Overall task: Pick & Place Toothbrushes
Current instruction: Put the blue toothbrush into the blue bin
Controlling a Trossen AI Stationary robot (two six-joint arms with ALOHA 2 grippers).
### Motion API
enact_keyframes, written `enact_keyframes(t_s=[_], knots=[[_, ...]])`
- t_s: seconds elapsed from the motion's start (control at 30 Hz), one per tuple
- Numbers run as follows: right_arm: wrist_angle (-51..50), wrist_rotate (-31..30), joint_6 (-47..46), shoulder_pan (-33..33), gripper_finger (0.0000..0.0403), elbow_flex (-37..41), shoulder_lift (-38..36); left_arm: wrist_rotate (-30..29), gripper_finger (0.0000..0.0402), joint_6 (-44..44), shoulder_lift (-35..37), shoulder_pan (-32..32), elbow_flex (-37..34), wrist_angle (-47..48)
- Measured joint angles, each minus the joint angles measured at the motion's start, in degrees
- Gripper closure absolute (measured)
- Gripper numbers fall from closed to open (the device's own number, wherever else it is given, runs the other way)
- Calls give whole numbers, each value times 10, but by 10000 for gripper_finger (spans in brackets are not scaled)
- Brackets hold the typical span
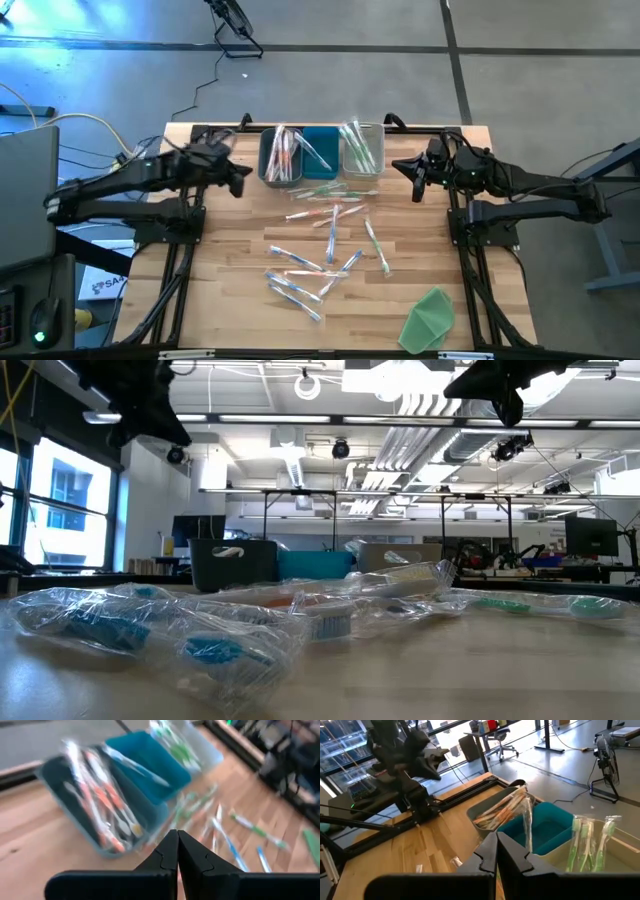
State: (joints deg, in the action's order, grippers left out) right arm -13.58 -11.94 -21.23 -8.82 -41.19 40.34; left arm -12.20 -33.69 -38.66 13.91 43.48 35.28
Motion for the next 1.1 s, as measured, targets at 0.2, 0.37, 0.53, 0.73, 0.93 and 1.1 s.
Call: enact_keyframes(t_s=[0.2, 0.37, 0.53, 0.73, 0.93, 1.1], knots=[[0, 1, 0, 0, 401, 0, 0, -16, 402, 0, -96, -82, 0, -74], [0, 1, 14, 0, 401, 0, 0, -29, 402, -2, -172, -139, 0, -134], [0, 0, 44, -3, 401, 0, 1, -29, 402, -40, -230, -181, 0, -149], [0, -1, 60, -10, 401, 0, 7, -29, 402, -82, -271, -213, 0, -151], [0, -1, 61, -10, 401, 0, 17, -23, 402, -101, -280, -219, 0, -151], [0, -1, 60, -10, 401, 0, 29, -23, 402, -97, -280, -218, 0, -152]])
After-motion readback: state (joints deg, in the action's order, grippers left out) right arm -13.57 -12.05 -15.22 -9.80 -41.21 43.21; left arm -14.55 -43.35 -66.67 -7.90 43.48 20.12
